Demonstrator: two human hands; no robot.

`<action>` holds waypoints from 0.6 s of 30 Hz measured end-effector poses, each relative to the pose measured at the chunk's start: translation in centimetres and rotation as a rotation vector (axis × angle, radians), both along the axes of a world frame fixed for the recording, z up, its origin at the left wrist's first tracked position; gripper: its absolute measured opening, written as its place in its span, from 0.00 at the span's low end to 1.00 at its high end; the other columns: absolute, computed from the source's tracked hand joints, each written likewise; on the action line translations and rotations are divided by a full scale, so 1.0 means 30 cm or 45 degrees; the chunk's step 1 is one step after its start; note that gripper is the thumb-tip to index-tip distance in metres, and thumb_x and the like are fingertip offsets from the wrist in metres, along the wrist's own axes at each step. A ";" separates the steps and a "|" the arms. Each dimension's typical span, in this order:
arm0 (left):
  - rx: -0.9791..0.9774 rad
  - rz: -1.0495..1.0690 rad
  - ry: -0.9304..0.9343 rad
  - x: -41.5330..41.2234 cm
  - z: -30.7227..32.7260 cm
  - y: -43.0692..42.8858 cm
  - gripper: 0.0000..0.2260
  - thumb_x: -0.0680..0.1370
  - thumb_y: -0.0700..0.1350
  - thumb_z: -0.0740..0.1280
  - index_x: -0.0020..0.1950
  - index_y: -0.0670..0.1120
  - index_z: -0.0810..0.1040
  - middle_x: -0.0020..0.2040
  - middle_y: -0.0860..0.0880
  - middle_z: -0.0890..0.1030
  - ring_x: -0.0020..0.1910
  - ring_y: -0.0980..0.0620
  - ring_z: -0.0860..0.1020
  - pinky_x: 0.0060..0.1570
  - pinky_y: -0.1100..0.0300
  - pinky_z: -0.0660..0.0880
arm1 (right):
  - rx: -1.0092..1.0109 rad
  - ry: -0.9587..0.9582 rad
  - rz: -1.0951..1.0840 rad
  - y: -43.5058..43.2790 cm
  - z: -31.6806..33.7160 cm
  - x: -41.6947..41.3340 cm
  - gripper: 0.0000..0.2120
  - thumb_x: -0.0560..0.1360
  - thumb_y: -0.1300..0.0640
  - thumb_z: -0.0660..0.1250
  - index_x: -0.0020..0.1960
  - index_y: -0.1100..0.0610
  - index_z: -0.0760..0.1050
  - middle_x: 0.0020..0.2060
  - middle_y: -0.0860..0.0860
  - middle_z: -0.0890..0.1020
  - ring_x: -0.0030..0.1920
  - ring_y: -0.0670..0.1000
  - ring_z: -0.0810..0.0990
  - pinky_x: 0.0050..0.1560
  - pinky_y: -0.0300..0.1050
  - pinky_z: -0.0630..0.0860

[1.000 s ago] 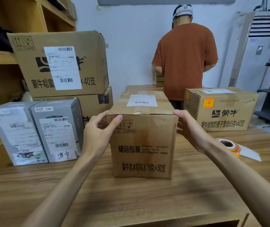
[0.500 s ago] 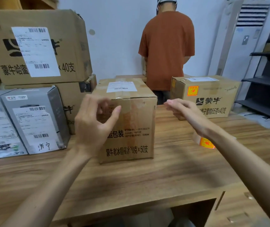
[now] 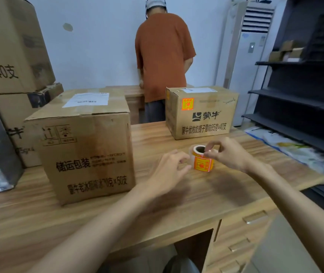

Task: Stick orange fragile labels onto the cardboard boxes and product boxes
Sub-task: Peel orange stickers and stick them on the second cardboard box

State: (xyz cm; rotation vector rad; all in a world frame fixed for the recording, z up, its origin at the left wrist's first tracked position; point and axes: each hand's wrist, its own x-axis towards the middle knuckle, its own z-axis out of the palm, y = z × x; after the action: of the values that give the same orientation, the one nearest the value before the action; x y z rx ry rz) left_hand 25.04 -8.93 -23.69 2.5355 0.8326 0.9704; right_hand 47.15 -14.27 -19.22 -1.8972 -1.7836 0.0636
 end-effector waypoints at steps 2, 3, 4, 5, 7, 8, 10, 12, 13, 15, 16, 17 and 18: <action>-0.075 0.003 -0.030 0.060 -0.031 0.027 0.11 0.78 0.43 0.70 0.60 0.47 0.82 0.48 0.53 0.78 0.44 0.52 0.73 0.51 0.53 0.74 | -0.053 -0.033 -0.004 0.004 -0.034 0.033 0.07 0.73 0.52 0.74 0.50 0.51 0.81 0.42 0.46 0.80 0.37 0.44 0.73 0.37 0.42 0.67; -0.111 0.007 -0.037 0.083 -0.045 0.036 0.12 0.78 0.42 0.69 0.61 0.47 0.82 0.50 0.52 0.79 0.47 0.50 0.75 0.52 0.53 0.74 | -0.081 -0.042 -0.002 0.009 -0.051 0.046 0.09 0.73 0.52 0.75 0.52 0.50 0.80 0.45 0.47 0.80 0.40 0.46 0.73 0.40 0.43 0.67; -0.150 0.021 -0.038 0.104 -0.059 0.048 0.13 0.78 0.42 0.68 0.62 0.48 0.81 0.53 0.50 0.80 0.52 0.47 0.77 0.56 0.52 0.75 | -0.102 -0.054 0.004 0.013 -0.067 0.054 0.11 0.72 0.51 0.75 0.54 0.49 0.79 0.49 0.48 0.79 0.43 0.48 0.72 0.43 0.44 0.67; -0.187 0.034 -0.038 0.123 -0.072 0.059 0.14 0.79 0.43 0.68 0.64 0.50 0.80 0.58 0.48 0.80 0.59 0.44 0.76 0.60 0.49 0.74 | -0.121 -0.067 0.004 0.019 -0.081 0.061 0.13 0.72 0.51 0.74 0.56 0.48 0.78 0.53 0.48 0.79 0.46 0.49 0.73 0.46 0.45 0.67; -0.271 0.049 -0.026 0.152 -0.093 0.075 0.19 0.80 0.42 0.68 0.70 0.51 0.76 0.67 0.44 0.78 0.68 0.43 0.73 0.67 0.44 0.72 | -0.118 -0.114 -0.011 0.028 -0.096 0.067 0.17 0.73 0.50 0.73 0.61 0.48 0.76 0.58 0.46 0.78 0.54 0.51 0.75 0.52 0.48 0.70; -0.301 0.054 -0.021 0.163 -0.102 0.080 0.20 0.80 0.41 0.68 0.72 0.51 0.75 0.68 0.44 0.76 0.69 0.43 0.72 0.69 0.44 0.71 | -0.108 -0.142 -0.018 0.032 -0.097 0.068 0.18 0.73 0.51 0.72 0.62 0.48 0.75 0.59 0.46 0.78 0.56 0.52 0.76 0.54 0.50 0.71; -0.313 0.054 -0.020 0.178 -0.113 0.083 0.22 0.80 0.40 0.68 0.74 0.51 0.73 0.67 0.45 0.76 0.67 0.45 0.73 0.68 0.45 0.71 | -0.080 -0.170 0.007 0.038 -0.101 0.069 0.16 0.73 0.53 0.72 0.60 0.49 0.76 0.60 0.45 0.77 0.57 0.54 0.77 0.54 0.52 0.73; -0.289 0.042 -0.034 0.186 -0.118 0.080 0.22 0.80 0.40 0.68 0.74 0.52 0.74 0.62 0.47 0.78 0.63 0.47 0.75 0.66 0.46 0.73 | -0.055 -0.182 0.044 0.041 -0.106 0.068 0.14 0.73 0.54 0.72 0.57 0.50 0.76 0.60 0.44 0.76 0.56 0.53 0.78 0.53 0.53 0.74; -0.279 0.038 -0.041 0.190 -0.119 0.080 0.22 0.80 0.41 0.68 0.73 0.53 0.74 0.60 0.48 0.78 0.61 0.48 0.75 0.64 0.46 0.73 | -0.045 -0.187 0.066 0.045 -0.111 0.068 0.14 0.73 0.55 0.72 0.57 0.50 0.76 0.61 0.44 0.76 0.55 0.52 0.78 0.52 0.52 0.74; -0.268 0.038 -0.060 0.198 -0.122 0.086 0.21 0.80 0.42 0.68 0.72 0.55 0.75 0.59 0.49 0.79 0.58 0.48 0.76 0.61 0.46 0.74 | -0.042 -0.191 0.090 0.052 -0.117 0.062 0.16 0.73 0.57 0.72 0.59 0.50 0.76 0.61 0.44 0.76 0.52 0.49 0.77 0.50 0.49 0.72; -0.264 0.038 -0.071 0.201 -0.123 0.088 0.20 0.80 0.42 0.68 0.71 0.55 0.75 0.59 0.50 0.80 0.58 0.49 0.77 0.61 0.46 0.75 | -0.055 -0.191 0.079 0.055 -0.121 0.061 0.18 0.73 0.57 0.72 0.62 0.50 0.75 0.62 0.45 0.77 0.51 0.48 0.75 0.49 0.47 0.70; -0.262 0.039 -0.077 0.202 -0.124 0.091 0.20 0.80 0.42 0.68 0.70 0.56 0.75 0.60 0.51 0.80 0.59 0.49 0.77 0.61 0.46 0.75 | -0.069 -0.187 0.059 0.058 -0.124 0.062 0.20 0.74 0.56 0.72 0.65 0.49 0.74 0.62 0.46 0.78 0.52 0.49 0.75 0.49 0.46 0.68; -0.264 0.044 -0.076 0.202 -0.125 0.094 0.19 0.80 0.43 0.68 0.69 0.56 0.76 0.60 0.51 0.80 0.60 0.50 0.77 0.61 0.46 0.75 | -0.081 -0.174 0.039 0.062 -0.127 0.065 0.23 0.74 0.56 0.72 0.67 0.49 0.73 0.63 0.47 0.79 0.55 0.51 0.77 0.50 0.45 0.68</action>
State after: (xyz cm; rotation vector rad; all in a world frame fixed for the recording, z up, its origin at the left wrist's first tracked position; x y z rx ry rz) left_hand 31.08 -6.11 -27.43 2.3130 0.9125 0.9143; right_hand 49.09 -12.42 -23.05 -1.9603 -1.9223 0.0013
